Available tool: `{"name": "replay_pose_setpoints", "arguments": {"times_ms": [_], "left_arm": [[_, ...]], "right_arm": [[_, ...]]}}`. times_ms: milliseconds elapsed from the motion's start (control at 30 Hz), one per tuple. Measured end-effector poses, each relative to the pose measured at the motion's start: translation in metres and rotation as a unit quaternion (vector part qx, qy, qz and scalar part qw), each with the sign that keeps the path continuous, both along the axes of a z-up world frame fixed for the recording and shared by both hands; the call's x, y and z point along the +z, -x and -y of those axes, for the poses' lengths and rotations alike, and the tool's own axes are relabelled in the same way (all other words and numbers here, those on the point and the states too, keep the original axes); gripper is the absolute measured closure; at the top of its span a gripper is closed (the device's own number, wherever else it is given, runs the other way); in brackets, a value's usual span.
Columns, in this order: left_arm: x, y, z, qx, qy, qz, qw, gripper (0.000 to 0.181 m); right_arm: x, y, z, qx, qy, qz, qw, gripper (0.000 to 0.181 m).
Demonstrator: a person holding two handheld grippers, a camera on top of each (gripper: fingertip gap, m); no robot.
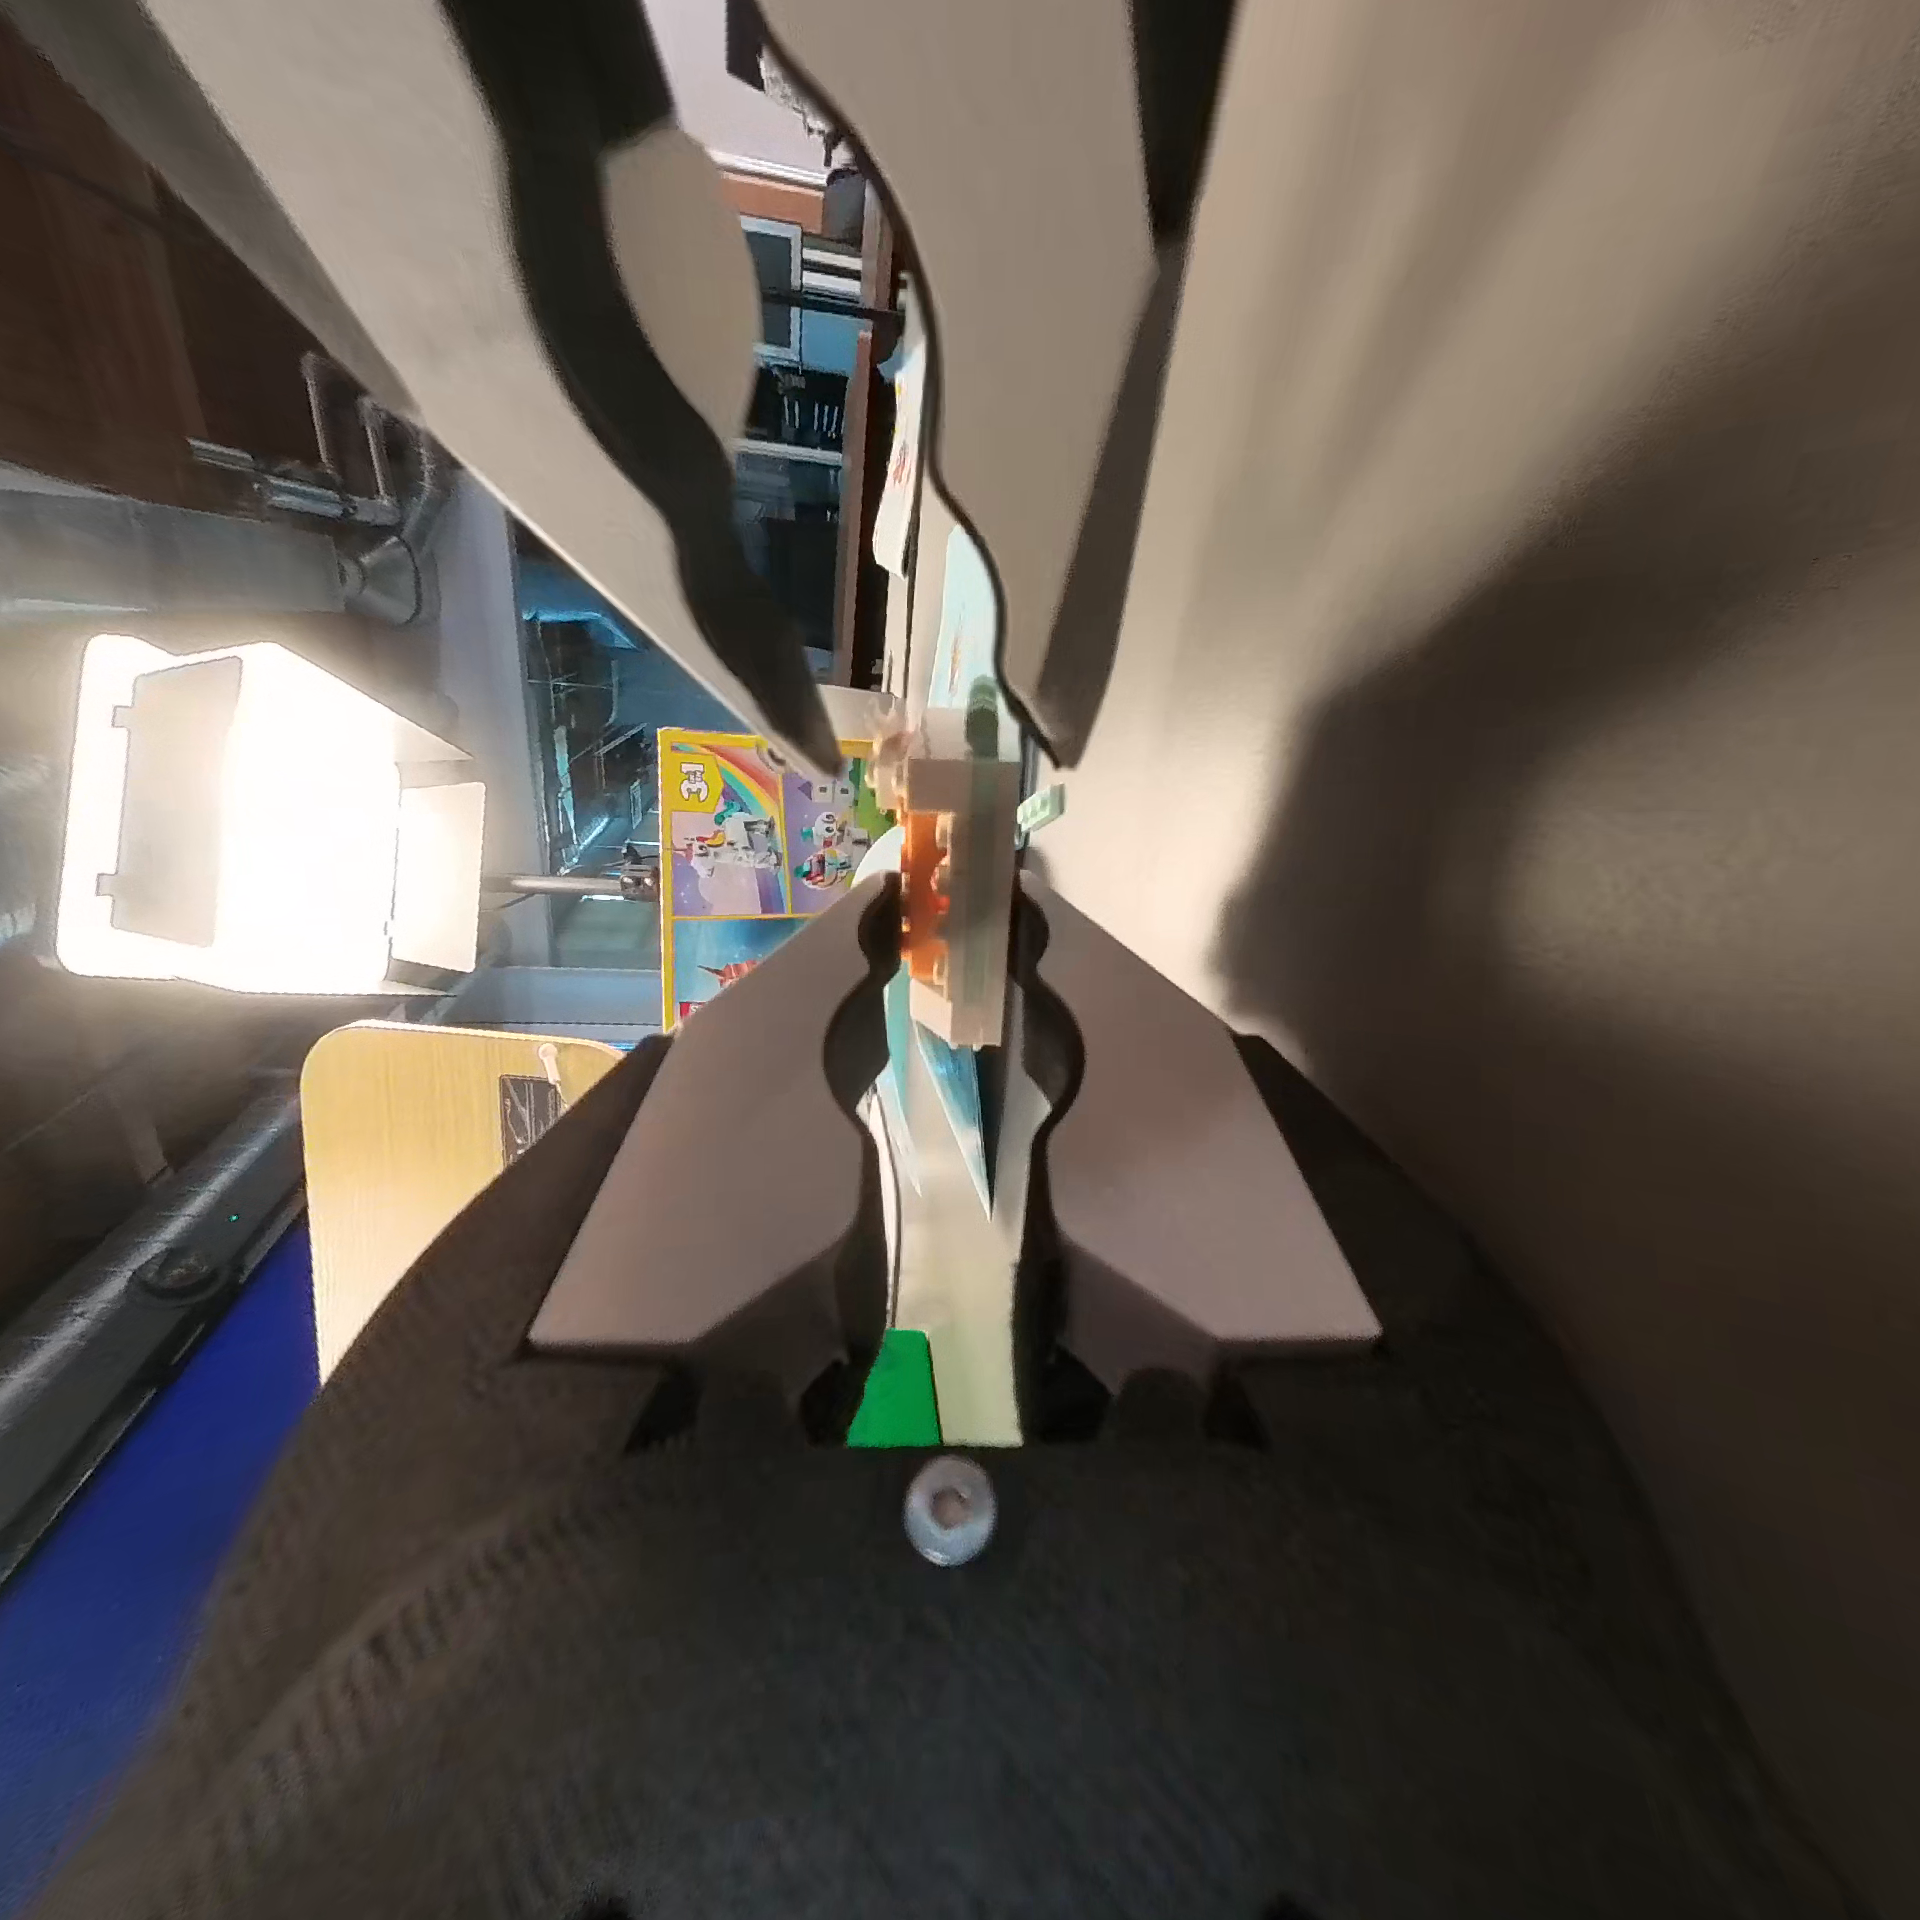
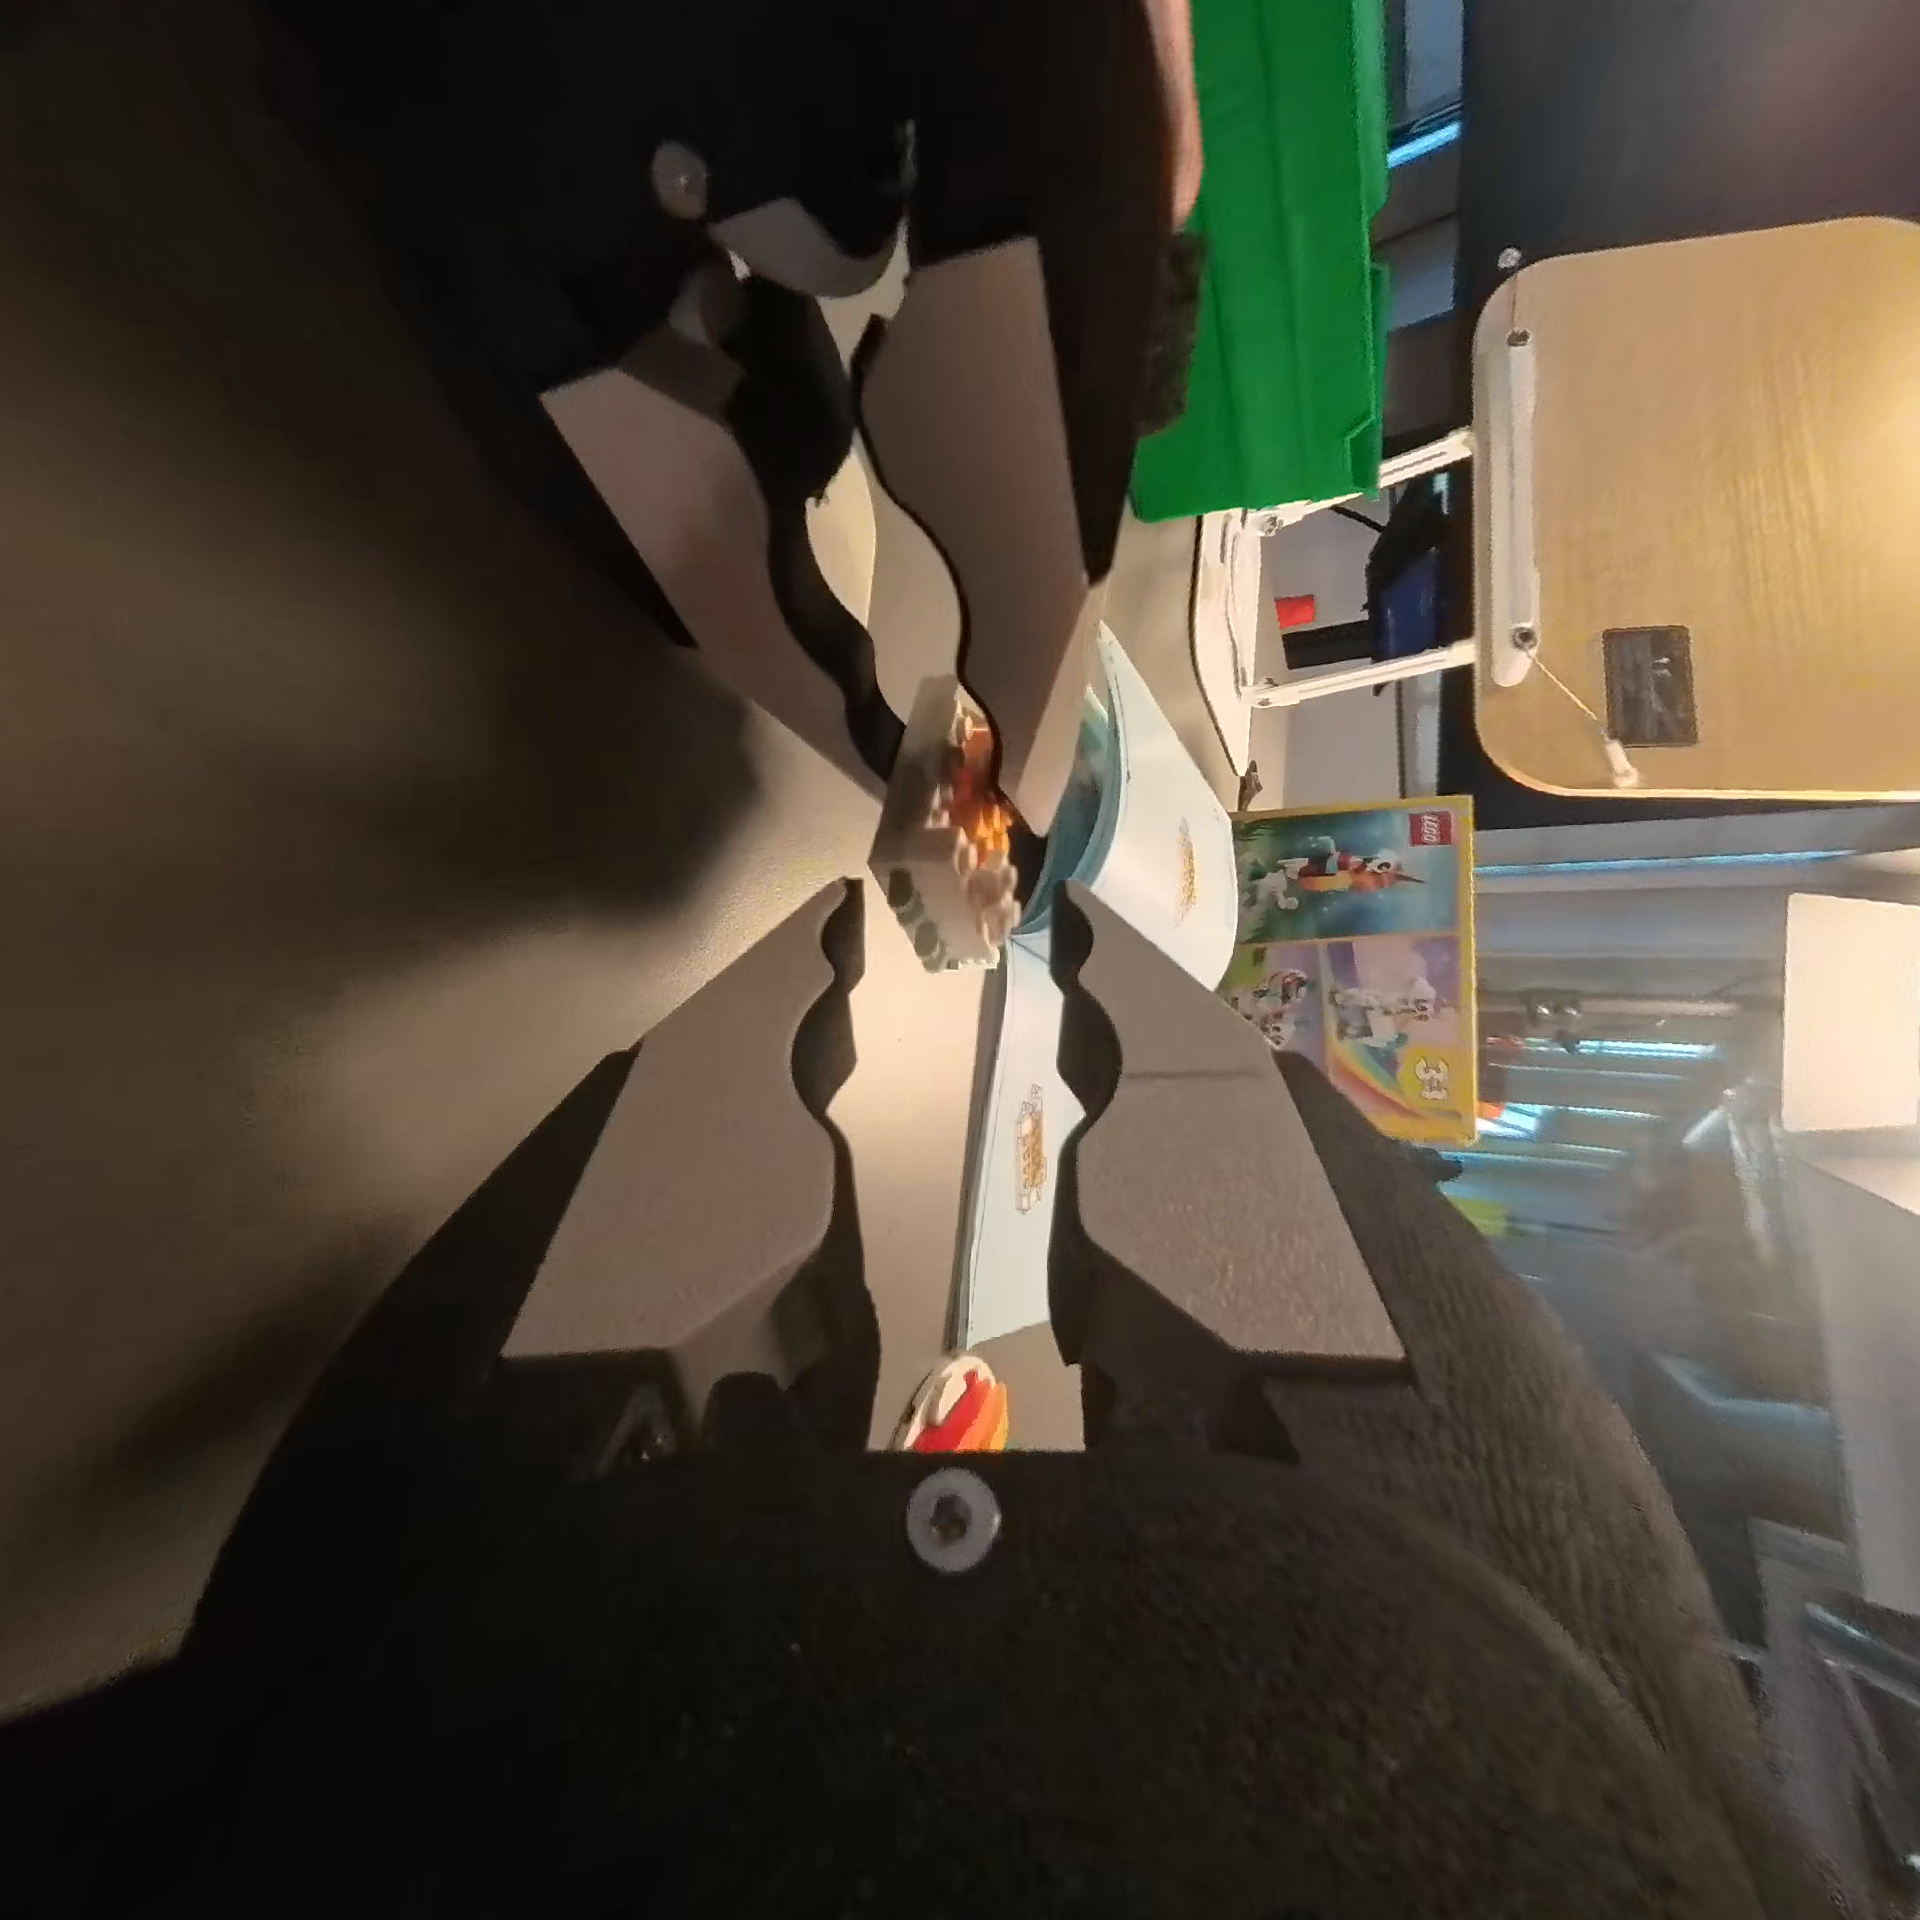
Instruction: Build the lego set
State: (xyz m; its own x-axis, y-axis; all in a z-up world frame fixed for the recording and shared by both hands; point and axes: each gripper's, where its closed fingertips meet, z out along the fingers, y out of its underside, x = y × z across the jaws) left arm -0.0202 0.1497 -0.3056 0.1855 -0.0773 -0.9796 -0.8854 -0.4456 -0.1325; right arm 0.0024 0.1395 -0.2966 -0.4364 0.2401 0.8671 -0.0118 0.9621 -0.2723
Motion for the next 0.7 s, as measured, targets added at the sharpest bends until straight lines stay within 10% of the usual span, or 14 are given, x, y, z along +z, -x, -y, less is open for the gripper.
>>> {"name": "replay_pose_setpoints", "arguments": {"times_ms": [700], "left_arm": [[-0.012,-0.019,0.004,-0.08,0.03,0.091,0.992,0.163]], "right_arm": [[-0.009,-0.015,0.009,0.048,-0.012,0.005,0.999,0.16]]}}
